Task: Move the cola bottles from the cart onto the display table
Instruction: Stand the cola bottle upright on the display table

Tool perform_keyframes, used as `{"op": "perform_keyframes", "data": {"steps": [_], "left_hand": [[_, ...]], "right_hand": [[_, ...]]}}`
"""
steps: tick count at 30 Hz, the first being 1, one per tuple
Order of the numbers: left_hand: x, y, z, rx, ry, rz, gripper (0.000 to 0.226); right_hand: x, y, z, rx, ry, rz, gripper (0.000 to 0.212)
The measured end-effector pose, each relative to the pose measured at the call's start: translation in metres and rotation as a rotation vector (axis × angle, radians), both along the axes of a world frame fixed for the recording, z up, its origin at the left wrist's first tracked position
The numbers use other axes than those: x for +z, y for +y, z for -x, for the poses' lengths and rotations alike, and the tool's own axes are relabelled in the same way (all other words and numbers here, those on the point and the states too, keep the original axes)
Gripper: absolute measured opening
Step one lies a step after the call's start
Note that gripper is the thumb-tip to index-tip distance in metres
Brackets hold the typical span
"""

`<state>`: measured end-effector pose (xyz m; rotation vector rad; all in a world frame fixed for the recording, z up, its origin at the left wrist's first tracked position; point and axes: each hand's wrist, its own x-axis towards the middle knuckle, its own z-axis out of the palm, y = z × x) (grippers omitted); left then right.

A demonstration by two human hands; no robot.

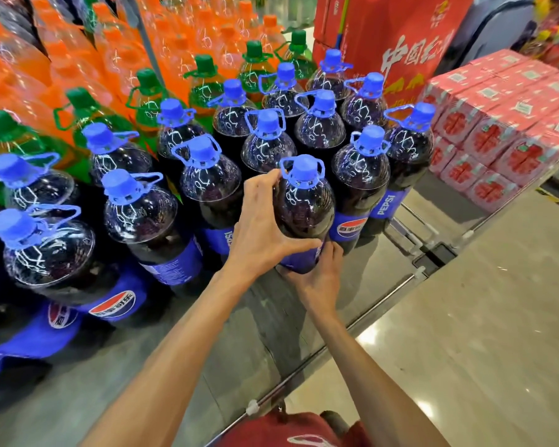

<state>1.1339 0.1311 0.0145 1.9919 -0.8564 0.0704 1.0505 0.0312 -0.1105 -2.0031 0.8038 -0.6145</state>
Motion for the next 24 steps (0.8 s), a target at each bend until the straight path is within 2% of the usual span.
{"op": "perform_keyframes", "data": {"steps": [7,21,24], "left_hand": [[-0.0043,-0.0047,-0.0012,-0.001,0.004,0.033,0.119],[-0.0067,-0.0012,-0.0013,-0.026,0.042,0.085,0.113],[-0.0053,0.0042,-0.0056,-0.076,0.053,0.105,0.105]], "right_hand": [[0.0055,-0.0028,0.0016,-0.016,-0.018,-0.046,0.110],[0.0048,-0.0008,0.0039,0.012,-0.002,-0.036,0.110],[0.0048,-0.0011,0.0049,0.019,0.007,-0.019,0.109]]}}
